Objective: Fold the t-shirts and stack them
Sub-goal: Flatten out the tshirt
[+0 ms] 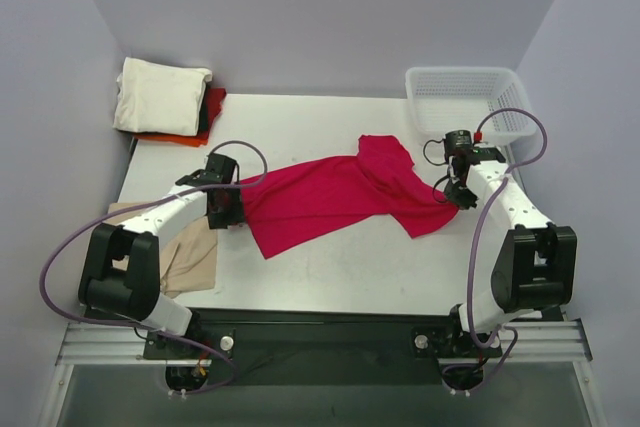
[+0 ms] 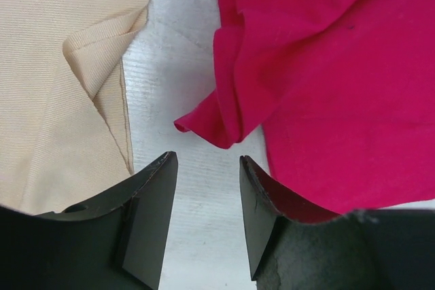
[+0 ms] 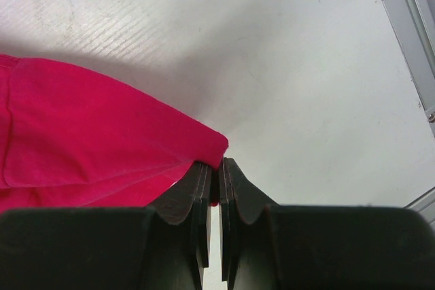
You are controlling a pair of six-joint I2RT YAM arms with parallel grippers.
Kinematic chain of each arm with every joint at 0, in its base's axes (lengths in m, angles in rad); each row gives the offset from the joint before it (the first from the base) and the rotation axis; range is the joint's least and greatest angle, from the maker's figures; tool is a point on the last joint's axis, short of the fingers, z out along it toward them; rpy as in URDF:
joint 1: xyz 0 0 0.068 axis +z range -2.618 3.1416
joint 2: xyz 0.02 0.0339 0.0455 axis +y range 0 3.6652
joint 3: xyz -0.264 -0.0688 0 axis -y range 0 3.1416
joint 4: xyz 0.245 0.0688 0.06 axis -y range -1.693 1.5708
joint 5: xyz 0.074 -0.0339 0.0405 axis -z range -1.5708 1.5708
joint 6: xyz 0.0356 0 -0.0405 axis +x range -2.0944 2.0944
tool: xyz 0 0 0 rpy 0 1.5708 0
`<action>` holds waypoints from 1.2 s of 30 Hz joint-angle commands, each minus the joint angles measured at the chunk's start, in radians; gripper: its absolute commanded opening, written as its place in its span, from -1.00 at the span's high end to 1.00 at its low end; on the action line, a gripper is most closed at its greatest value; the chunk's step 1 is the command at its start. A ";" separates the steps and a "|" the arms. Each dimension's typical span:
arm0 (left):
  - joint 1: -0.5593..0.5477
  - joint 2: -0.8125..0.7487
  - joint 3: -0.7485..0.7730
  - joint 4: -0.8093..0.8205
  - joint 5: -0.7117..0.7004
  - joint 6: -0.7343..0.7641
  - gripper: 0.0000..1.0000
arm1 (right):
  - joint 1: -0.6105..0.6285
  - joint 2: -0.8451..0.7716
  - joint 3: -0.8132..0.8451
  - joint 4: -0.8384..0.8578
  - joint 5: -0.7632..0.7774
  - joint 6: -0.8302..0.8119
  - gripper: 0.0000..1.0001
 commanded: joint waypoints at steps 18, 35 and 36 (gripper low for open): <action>0.024 0.118 0.058 0.095 -0.078 -0.001 0.01 | -0.002 0.011 0.018 -0.015 -0.008 -0.009 1.00; 0.035 0.230 0.069 0.154 -0.058 -0.052 0.19 | -0.002 0.025 0.016 -0.010 -0.021 -0.014 1.00; 0.034 0.238 0.072 0.157 -0.054 -0.052 0.24 | -0.002 0.027 0.016 -0.010 -0.021 -0.014 1.00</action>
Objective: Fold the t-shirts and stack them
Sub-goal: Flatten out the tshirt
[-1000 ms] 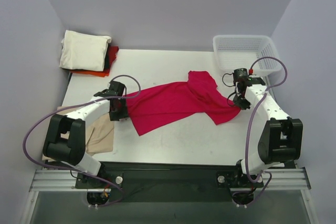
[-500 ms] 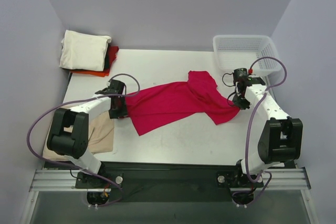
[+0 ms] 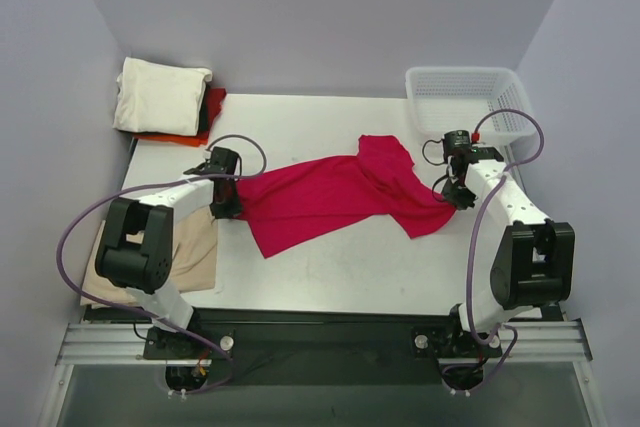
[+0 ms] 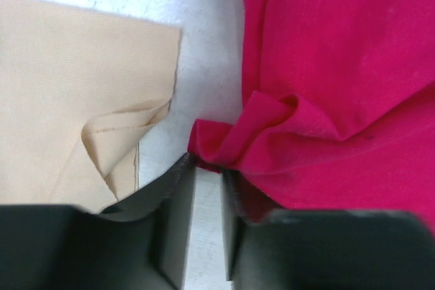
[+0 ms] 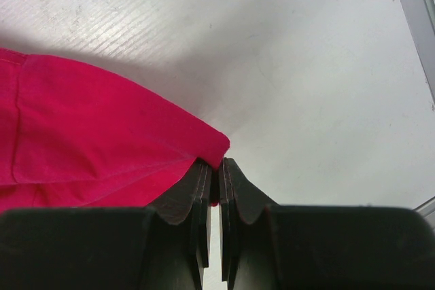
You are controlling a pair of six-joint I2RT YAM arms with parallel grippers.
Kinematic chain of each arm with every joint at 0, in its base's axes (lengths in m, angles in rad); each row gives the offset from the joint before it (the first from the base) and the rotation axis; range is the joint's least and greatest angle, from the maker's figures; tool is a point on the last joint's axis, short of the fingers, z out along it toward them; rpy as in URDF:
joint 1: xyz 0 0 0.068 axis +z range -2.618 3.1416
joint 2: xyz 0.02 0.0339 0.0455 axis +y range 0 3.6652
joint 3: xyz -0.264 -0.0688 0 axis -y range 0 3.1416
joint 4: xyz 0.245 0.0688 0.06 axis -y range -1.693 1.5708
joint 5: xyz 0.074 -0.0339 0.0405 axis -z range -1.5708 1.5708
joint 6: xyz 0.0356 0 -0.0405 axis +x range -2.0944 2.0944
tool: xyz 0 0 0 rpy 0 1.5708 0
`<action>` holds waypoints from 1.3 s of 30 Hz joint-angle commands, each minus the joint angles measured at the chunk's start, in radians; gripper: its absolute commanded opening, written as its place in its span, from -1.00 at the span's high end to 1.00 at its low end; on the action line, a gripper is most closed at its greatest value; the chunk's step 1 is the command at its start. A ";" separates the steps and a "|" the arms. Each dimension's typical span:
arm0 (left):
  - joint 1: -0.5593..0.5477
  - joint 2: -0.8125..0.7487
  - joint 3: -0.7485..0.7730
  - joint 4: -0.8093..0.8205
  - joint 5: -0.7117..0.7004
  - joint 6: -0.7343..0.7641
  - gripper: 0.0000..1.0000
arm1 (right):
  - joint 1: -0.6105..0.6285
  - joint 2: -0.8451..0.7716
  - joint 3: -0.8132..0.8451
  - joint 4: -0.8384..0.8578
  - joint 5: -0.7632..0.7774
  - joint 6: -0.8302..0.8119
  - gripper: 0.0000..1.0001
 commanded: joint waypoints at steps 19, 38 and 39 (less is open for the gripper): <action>0.004 -0.132 0.128 -0.084 -0.003 0.021 1.00 | -0.002 -0.097 0.072 -0.046 0.008 -0.021 1.00; 0.067 -0.308 0.556 -0.152 -0.069 0.101 1.00 | -0.002 -0.303 0.486 -0.075 -0.053 -0.181 1.00; 0.069 -0.311 0.576 -0.150 -0.067 0.105 1.00 | -0.003 -0.303 0.515 -0.074 -0.071 -0.191 1.00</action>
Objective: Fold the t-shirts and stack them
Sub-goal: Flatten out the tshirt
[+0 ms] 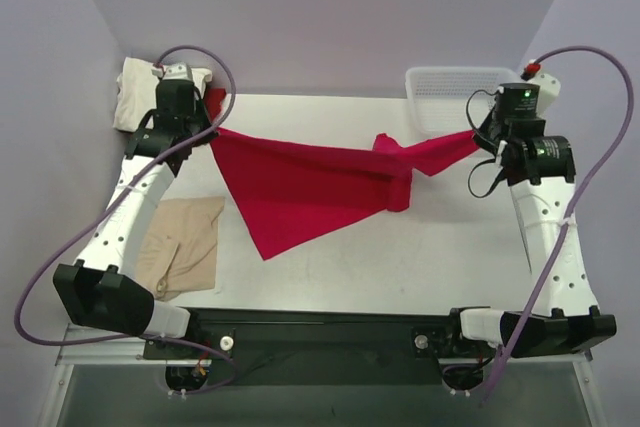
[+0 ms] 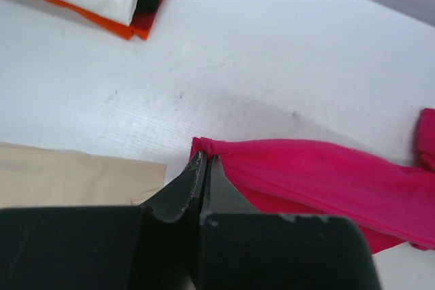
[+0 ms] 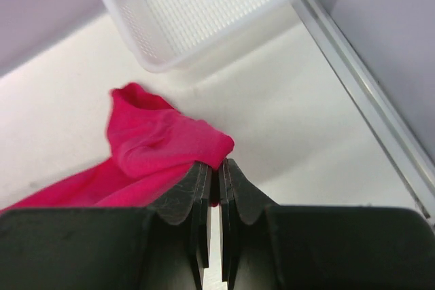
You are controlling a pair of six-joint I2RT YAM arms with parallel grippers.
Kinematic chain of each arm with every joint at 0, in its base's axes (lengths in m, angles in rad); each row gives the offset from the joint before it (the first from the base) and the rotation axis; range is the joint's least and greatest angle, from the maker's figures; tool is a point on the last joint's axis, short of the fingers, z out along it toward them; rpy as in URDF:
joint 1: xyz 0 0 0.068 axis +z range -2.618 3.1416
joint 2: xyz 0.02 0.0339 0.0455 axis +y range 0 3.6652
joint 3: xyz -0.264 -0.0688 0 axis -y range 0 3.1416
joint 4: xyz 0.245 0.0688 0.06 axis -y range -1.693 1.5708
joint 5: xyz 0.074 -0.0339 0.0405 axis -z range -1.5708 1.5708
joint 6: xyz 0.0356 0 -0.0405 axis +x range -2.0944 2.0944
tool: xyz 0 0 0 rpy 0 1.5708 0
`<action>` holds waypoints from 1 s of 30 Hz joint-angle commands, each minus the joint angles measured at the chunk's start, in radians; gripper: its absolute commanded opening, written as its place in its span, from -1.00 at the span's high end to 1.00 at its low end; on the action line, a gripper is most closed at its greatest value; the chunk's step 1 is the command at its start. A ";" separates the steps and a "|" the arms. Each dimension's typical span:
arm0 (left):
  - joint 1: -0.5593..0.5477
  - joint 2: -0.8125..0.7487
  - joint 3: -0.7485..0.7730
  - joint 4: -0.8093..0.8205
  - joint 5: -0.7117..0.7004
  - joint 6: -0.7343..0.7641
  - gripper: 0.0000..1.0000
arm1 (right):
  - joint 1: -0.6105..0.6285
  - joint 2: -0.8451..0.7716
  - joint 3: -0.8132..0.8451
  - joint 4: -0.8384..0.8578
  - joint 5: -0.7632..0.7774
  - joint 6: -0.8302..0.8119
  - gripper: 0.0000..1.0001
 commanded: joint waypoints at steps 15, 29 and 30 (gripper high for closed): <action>0.030 -0.054 0.537 0.015 0.040 0.121 1.00 | 0.001 -0.065 0.523 -0.006 -0.257 -0.190 1.00; 0.031 -0.263 0.636 -0.069 0.028 0.174 1.00 | 0.001 -0.310 0.633 0.066 -0.373 -0.181 1.00; 0.030 -0.278 0.623 -0.063 0.019 0.190 1.00 | 0.000 -0.320 0.633 0.079 -0.383 -0.177 1.00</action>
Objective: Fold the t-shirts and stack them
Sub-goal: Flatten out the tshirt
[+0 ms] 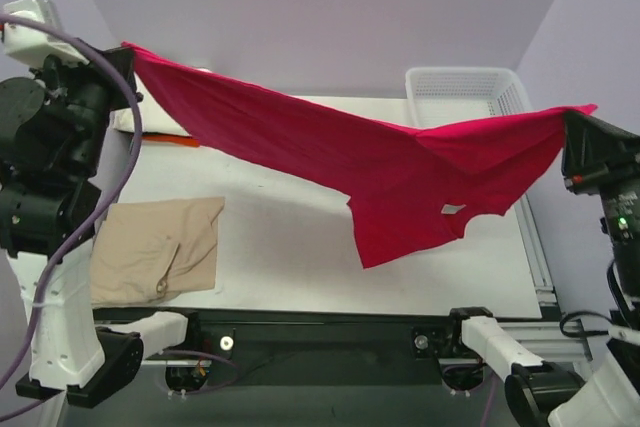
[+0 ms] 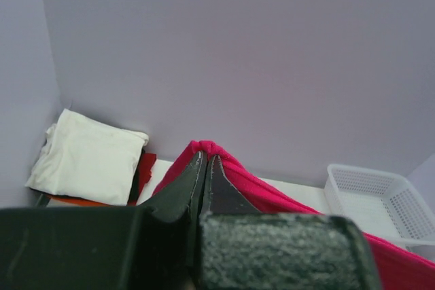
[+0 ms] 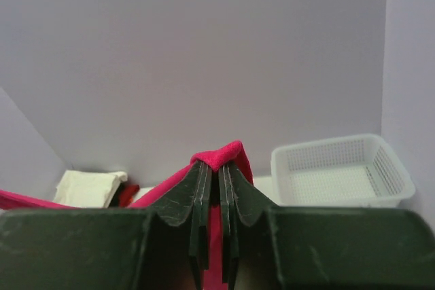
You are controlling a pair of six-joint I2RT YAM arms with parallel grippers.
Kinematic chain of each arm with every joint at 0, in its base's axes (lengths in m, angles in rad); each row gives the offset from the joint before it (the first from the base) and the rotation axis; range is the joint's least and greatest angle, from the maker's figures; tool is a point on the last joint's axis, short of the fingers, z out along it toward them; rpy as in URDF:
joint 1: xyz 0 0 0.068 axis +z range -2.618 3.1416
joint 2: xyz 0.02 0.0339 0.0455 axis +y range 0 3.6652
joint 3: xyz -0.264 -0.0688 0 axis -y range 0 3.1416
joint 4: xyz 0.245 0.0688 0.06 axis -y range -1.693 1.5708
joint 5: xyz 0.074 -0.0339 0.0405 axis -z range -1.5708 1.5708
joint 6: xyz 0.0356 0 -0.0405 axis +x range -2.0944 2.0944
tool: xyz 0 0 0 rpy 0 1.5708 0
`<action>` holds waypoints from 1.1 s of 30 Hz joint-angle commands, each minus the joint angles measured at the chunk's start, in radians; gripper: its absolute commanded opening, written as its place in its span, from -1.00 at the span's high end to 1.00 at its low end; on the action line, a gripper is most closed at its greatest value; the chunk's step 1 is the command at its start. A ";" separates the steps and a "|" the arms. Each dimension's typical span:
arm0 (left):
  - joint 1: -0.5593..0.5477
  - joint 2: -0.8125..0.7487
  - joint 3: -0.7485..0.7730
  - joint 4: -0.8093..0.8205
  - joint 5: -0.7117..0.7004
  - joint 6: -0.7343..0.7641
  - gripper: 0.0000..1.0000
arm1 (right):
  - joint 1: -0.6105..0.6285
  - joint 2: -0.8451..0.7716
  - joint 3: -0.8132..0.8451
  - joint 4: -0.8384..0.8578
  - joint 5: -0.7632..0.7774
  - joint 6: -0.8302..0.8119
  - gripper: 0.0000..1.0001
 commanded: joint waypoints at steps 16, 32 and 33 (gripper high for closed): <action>0.009 0.129 -0.084 0.110 -0.156 0.091 1.00 | -0.001 0.200 -0.123 0.277 -0.005 0.002 1.00; 0.110 0.458 0.304 0.026 -0.013 -0.027 1.00 | -0.023 0.417 0.074 0.302 -0.014 -0.030 1.00; 0.115 0.447 0.290 0.027 -0.009 -0.027 1.00 | -0.024 0.410 0.068 0.304 -0.016 -0.032 1.00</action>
